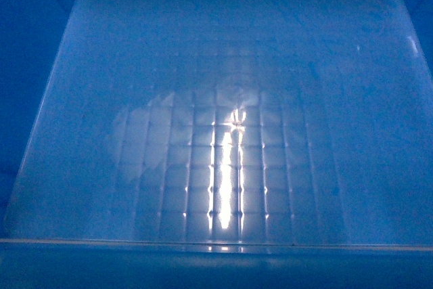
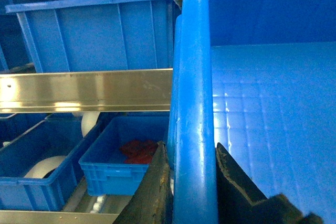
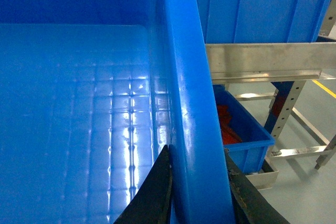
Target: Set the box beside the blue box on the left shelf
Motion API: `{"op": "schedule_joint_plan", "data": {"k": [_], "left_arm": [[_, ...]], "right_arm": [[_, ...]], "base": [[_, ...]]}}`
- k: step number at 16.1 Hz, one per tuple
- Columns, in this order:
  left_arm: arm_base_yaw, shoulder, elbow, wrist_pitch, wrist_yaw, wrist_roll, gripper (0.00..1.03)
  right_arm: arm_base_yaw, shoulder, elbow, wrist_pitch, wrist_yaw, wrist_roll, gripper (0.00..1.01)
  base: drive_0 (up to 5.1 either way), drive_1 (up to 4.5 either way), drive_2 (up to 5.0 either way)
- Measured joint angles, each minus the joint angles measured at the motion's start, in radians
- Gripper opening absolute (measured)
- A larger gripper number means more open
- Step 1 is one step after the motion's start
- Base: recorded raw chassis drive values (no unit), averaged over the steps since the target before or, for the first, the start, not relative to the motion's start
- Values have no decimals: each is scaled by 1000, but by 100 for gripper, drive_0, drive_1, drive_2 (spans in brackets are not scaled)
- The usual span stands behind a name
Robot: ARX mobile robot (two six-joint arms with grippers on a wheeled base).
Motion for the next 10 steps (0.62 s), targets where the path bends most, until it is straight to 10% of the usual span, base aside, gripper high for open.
{"op": "schedule_joint_plan", "data": {"k": [10], "left_arm": [[0, 0, 0, -3, 0, 0, 16]], "right_arm": [[0, 0, 0, -5, 1, 0, 16]], "base": [[0, 0, 0]]}}
